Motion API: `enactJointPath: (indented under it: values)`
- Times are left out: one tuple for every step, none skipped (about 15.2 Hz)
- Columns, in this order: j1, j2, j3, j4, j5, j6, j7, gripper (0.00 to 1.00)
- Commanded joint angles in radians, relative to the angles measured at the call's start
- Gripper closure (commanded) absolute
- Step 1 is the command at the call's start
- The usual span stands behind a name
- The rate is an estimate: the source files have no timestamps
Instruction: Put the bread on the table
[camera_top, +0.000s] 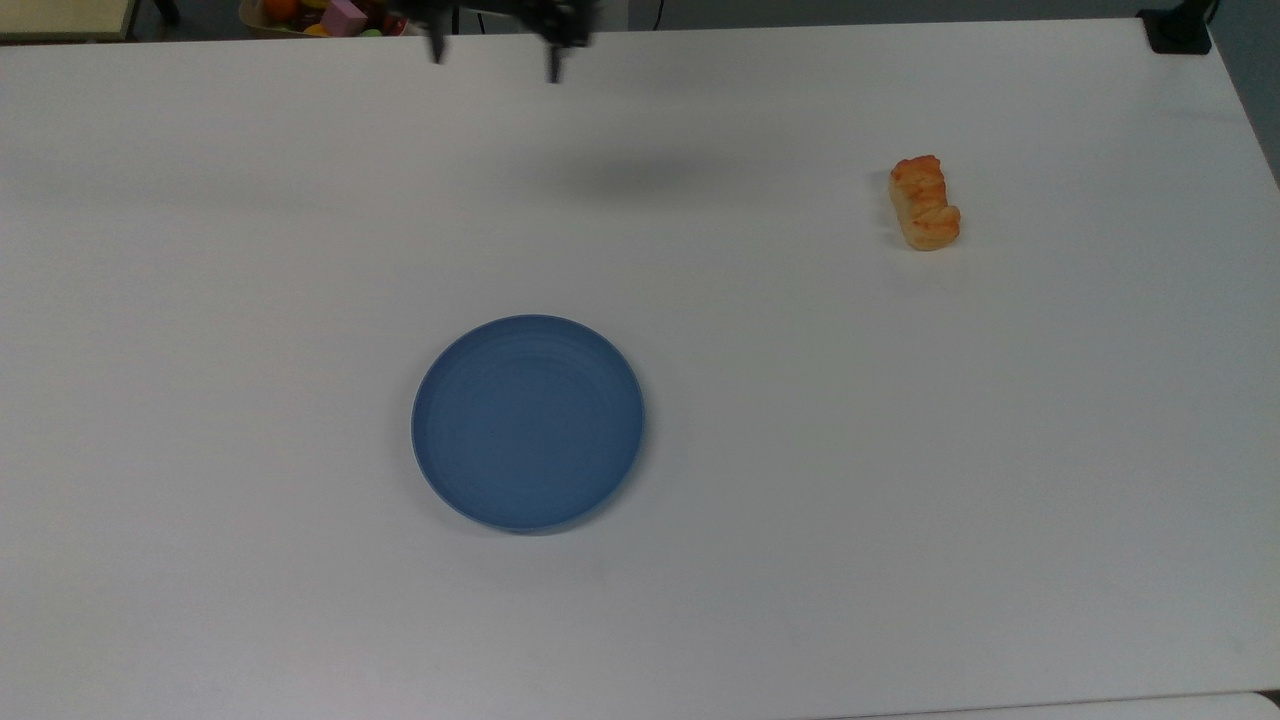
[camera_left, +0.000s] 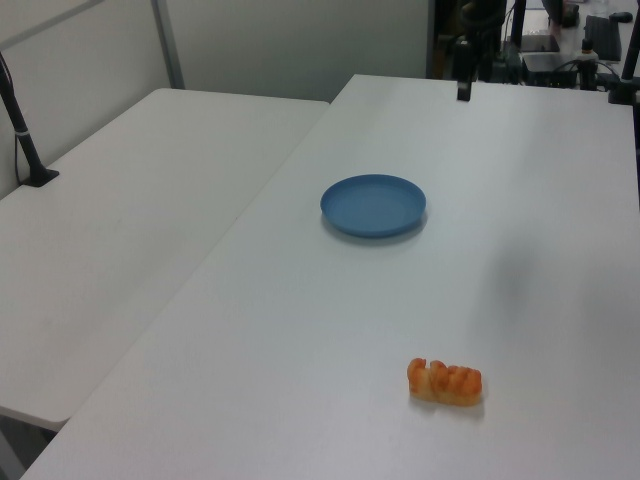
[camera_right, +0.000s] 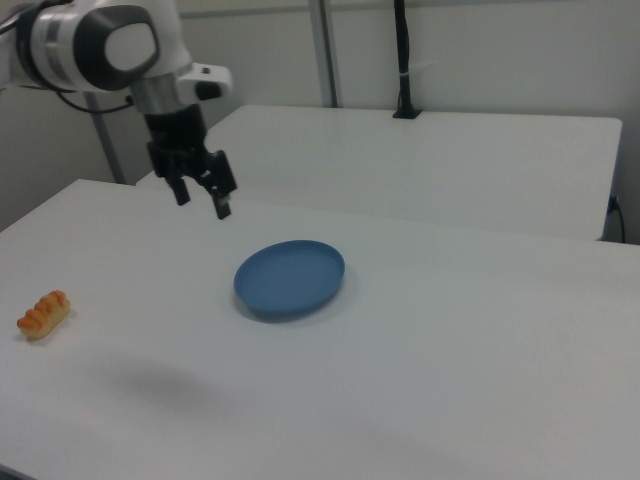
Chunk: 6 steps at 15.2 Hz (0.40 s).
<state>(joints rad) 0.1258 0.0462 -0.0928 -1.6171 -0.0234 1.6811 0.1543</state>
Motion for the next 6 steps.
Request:
enactJointPath:
  values:
    - [-0.006,-0.022,-0.071,-0.012,0.011,-0.032,-0.035,0.0]
    - [-0.008,-0.019,-0.079,-0.014,0.01,-0.034,-0.033,0.0]
    - [-0.008,-0.019,-0.081,-0.015,0.007,-0.035,-0.027,0.0]
    - [-0.012,-0.017,-0.082,-0.015,0.007,-0.038,-0.022,0.0]
    - [-0.017,-0.012,-0.085,-0.015,0.008,-0.038,-0.021,0.0]
    - [-0.017,-0.005,-0.096,-0.015,0.013,-0.038,-0.019,0.0]
